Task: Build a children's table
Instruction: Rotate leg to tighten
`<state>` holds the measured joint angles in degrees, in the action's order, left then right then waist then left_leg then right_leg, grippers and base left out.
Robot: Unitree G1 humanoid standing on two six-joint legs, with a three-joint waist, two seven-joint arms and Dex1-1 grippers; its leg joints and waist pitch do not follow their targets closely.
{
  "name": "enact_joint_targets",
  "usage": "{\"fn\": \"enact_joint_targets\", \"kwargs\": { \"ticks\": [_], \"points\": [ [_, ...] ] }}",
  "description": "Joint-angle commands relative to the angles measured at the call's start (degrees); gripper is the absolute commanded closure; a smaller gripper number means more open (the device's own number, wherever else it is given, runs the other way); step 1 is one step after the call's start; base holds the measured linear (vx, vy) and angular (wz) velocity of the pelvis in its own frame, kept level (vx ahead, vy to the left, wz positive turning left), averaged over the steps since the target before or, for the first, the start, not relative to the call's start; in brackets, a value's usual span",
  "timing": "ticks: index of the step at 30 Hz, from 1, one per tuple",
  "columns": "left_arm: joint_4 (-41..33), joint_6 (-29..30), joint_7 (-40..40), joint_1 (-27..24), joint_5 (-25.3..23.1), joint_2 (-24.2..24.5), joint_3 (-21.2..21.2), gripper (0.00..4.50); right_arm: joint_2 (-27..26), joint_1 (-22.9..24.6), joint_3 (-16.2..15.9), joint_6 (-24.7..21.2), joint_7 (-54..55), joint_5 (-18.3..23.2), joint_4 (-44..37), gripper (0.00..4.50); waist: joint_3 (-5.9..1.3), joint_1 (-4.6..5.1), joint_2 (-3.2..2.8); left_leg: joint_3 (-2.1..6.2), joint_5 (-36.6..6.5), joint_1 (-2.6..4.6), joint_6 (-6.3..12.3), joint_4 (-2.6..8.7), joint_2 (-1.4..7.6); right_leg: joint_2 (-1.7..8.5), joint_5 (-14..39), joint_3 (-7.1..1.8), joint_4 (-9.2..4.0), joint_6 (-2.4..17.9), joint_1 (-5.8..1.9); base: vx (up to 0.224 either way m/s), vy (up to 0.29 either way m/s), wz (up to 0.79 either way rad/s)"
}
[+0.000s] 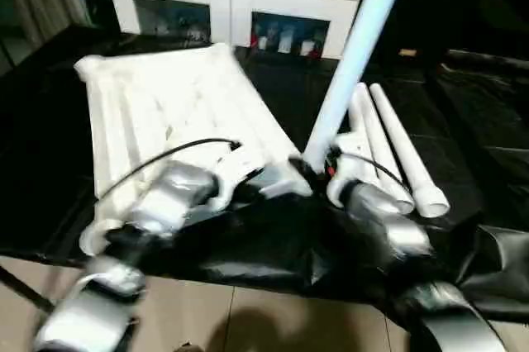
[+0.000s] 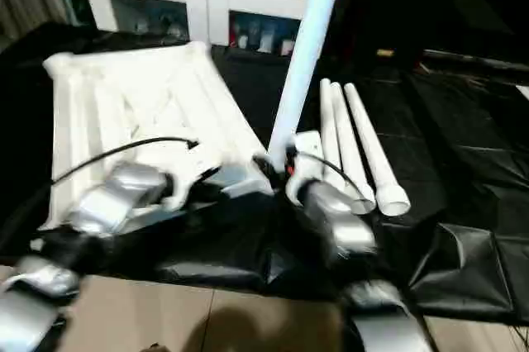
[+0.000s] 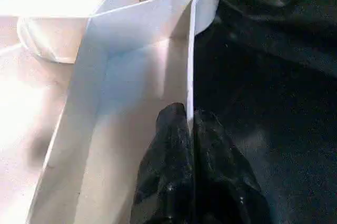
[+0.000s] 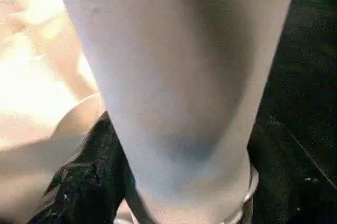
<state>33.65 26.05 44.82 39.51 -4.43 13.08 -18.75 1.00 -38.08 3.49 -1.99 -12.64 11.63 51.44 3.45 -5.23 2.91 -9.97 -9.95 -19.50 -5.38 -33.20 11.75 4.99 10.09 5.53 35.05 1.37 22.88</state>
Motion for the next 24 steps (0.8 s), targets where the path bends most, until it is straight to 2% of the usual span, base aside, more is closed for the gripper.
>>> {"fn": "enact_joint_targets", "kwargs": {
  "ticks": [1, 2, 3, 4, 5, 6, 7, 12, 13, 15, 16, 18, 19, 20, 24],
  "points": [
    [2.4, -0.3, -6.3, 1.3, -0.6, -0.8, 2.9, 4.50, -1.4, 0.8, 2.8, -1.4, 4.1, 2.0, 5.1, 1.81, -3.49, 0.02, -0.63, 0.71, -19.9, 0.33, -1.01, 4.06, 0.98, 3.67, 27.5, -2.57, -6.12, 5.2, -1.98, 0.000, 0.000, 0.00],
    [3.7, -0.6, -8.3, 2.1, -1.1, -1.4, 3.2, 4.50, -2.2, -0.2, 3.2, -0.9, 5.5, 1.8, 6.4, 1.81, -3.56, 0.01, -0.09, 0.67, -19.9, 0.43, -0.89, 4.01, 1.01, 3.69, 27.7, -2.55, -6.14, 5.0, -1.92, 0.000, 0.000, 0.00],
    [4.0, -0.6, -8.9, 2.4, -1.2, -1.7, 3.3, 4.50, -2.4, -0.5, 3.2, -0.8, 5.9, 1.6, 6.8, 1.81, -3.56, -0.07, -0.40, 0.72, -20.1, 0.48, -0.74, 4.01, 0.99, 3.83, 28.1, -2.54, -6.11, 5.0, -1.84, 0.000, 0.000, 0.00],
    [4.7, -0.6, -10.1, 2.9, -1.3, -2.2, 3.6, 4.50, -3.2, -1.4, 3.1, -0.6, 5.8, 1.2, 7.7, 1.81, -3.57, -0.06, -0.45, 0.70, -20.0, 0.36, -0.68, 4.03, 1.01, 3.85, 28.1, -2.54, -6.15, 4.9, -1.88, 0.000, 0.000, 0.00],
    [4.8, -0.7, -10.0, 2.9, -1.6, -2.2, 3.4, 4.50, -3.7, -1.8, 3.3, -0.5, 5.7, 1.4, 8.3, 1.81, -3.63, -0.17, -0.16, 0.73, -19.5, 0.19, -0.47, 4.05, 1.00, 3.87, 27.7, -2.54, -6.04, 4.7, -2.01, 0.000, 0.000, 0.00],
    [4.5, -0.6, -9.6, 2.7, -1.6, -2.1, 3.3, 4.50, -3.8, -2.1, 3.1, -0.4, 5.3, 1.2, 8.5, 1.81, -3.64, -0.15, -0.22, 0.72, -19.4, 0.19, -0.41, 4.10, 1.05, 3.88, 27.4, -2.60, -6.03, 4.7, -1.93, 0.000, 0.000, 0.00],
    [4.6, -0.8, -9.4, 2.7, -1.5, -2.1, 3.2, 4.50, -4.0, -2.7, 3.1, 0.2, 5.1, 1.0, 9.6, 1.81, -3.68, -0.07, -0.27, 0.77, -19.1, -0.11, -0.30, 4.20, 1.10, 3.90, 26.5, -2.60, -5.85, 4.9, -2.08, 0.000, 0.000, 0.00],
    [4.1, -1.7, -7.0, 1.8, -0.9, -1.4, 2.6, 4.50, -3.8, -4.4, 3.6, 2.3, 3.9, 0.7, 11.7, 1.81, -3.63, 0.05, -0.27, 0.70, -20.3, 0.04, -0.24, 4.20, 1.10, 3.92, 26.9, -2.61, -5.97, 5.2, -1.86, 0.000, 0.000, 0.00],
    [3.3, -2.2, -5.1, 1.3, -0.6, -0.9, 2.1, 4.50, -3.4, -4.6, 3.3, 3.1, 1.8, 0.5, 11.2, 1.25, -3.61, -0.01, -0.19, 0.68, -20.3, 0.02, -0.03, 4.16, 1.07, 3.99, 27.4, -2.61, -6.09, 5.1, -1.87, 0.000, 0.000, 0.00],
    [2.7, -2.4, -3.9, 1.0, -0.4, -0.5, 1.8, 4.50, -2.8, -4.5, 2.8, 3.5, 0.5, 0.1, 10.5, 1.11, -3.71, 0.04, -0.17, 0.75, -19.4, -0.35, 0.09, 4.26, 1.13, 4.00, 26.8, -2.64, -5.90, 5.1, -2.10, 0.000, 0.000, 0.00],
    [2.3, -2.5, -2.8, 0.8, -0.7, 0.2, 1.2, 4.50, -2.0, -4.4, 2.3, 3.6, -1.6, -0.2, 9.5, 1.03, -3.77, 0.08, 0.07, 0.78, -19.2, -0.46, 0.27, 4.26, 1.17, 3.93, 26.7, -2.56, -5.81, 5.0, -2.15, 0.000, 0.000, 0.00],
    [2.1, -3.0, -1.2, 0.5, -1.3, 1.3, 0.4, 4.50, -1.0, -4.3, 1.4, 3.7, -5.0, -0.6, 8.5, 0.77, -3.85, 0.04, 0.01, 0.80, -16.7, -1.10, 0.68, 4.27, 1.19, 4.13, 25.2, -2.69, -5.59, 5.1, -2.57, 0.000, 0.000, 0.00],
    [2.0, -3.9, 1.2, 0.1, -0.9, 2.6, 0.2, 4.50, 1.0, -3.6, -0.8, 3.7, -12.5, -1.1, 6.1, 0.69, -3.90, -0.04, -0.11, 0.73, -16.1, -0.94, 0.96, 4.22, 1.25, 4.00, 23.7, -2.67, -5.51, 5.8, -2.49, 0.000, 0.000, 0.00],
    [2.0, -3.9, 1.2, 0.1, -0.9, 2.6, 0.2, 4.50, 1.0, -3.6, -0.8, 3.7, -12.5, -1.1, 6.1, 0.69, -3.87, -0.16, -0.13, 0.68, -16.0, -0.84, 1.17, 4.17, 1.35, 3.99, 22.8, -2.73, -5.50, 6.1, -2.44, 0.000, 0.000, 0.00],
    [1.1, -7.1, 6.1, -0.8, -0.5, 5.7, -0.6, 4.50, 6.3, -1.3, -5.5, 3.3, -25.1, -2.8, 0.5, 0.25, -4.07, -0.30, -0.14, 0.45, -13.7, -0.79, 1.92, 4.02, 1.53, 3.83, 16.8, -2.93, -4.64, 9.0, -2.56, 0.000, 0.000, 0.00]
  ]
}}
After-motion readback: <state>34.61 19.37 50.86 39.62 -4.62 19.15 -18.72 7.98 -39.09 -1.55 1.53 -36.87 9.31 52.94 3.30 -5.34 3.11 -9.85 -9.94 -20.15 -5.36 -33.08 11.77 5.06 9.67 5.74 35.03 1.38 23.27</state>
